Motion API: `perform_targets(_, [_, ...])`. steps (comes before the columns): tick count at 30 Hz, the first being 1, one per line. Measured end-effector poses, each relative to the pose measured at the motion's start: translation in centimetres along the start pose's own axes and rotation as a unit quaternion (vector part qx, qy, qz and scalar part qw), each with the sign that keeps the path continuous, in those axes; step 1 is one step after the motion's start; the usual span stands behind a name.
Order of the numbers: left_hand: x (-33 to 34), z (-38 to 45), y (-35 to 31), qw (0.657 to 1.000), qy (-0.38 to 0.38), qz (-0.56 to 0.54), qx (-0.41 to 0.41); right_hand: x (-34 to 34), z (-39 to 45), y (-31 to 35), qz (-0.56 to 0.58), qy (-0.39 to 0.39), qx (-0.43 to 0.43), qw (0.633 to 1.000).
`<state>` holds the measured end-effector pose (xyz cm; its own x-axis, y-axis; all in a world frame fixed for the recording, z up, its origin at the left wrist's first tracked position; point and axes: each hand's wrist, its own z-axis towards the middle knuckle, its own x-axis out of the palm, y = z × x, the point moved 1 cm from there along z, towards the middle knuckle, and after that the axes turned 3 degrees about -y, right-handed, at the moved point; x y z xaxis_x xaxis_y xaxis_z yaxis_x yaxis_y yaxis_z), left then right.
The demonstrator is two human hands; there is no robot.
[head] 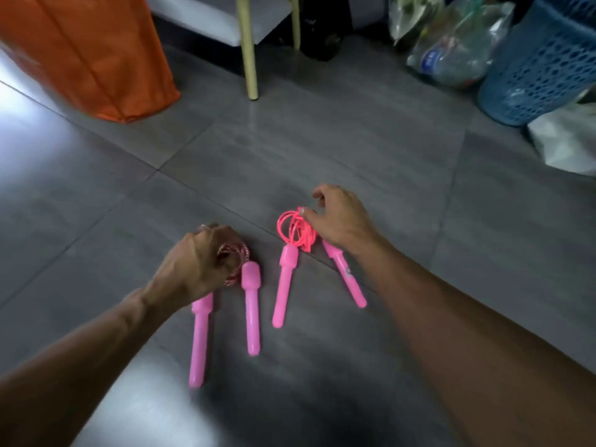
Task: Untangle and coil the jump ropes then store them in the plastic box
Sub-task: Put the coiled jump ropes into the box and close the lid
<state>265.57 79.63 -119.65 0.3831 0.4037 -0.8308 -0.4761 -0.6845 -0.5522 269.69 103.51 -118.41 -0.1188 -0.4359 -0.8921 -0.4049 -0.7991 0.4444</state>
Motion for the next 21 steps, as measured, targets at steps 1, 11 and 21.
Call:
perform_targets(1, [0.3, 0.4, 1.0, 1.0, -0.018, 0.016, -0.016, 1.1, 0.6, 0.0, -0.009, 0.002, 0.005, 1.0])
perform_targets(11, [3.7, 1.6, 5.0, 0.98, -0.003, -0.019, -0.2, 6.2, 3.8, 0.0, -0.064, 0.047, 0.053, 0.995])
perform_targets(21, [1.7, 0.5, 1.3, 0.982, -0.003, -0.053, -0.18, 1.9, 0.8, 0.3, 0.028, 0.01, -0.013, 0.999])
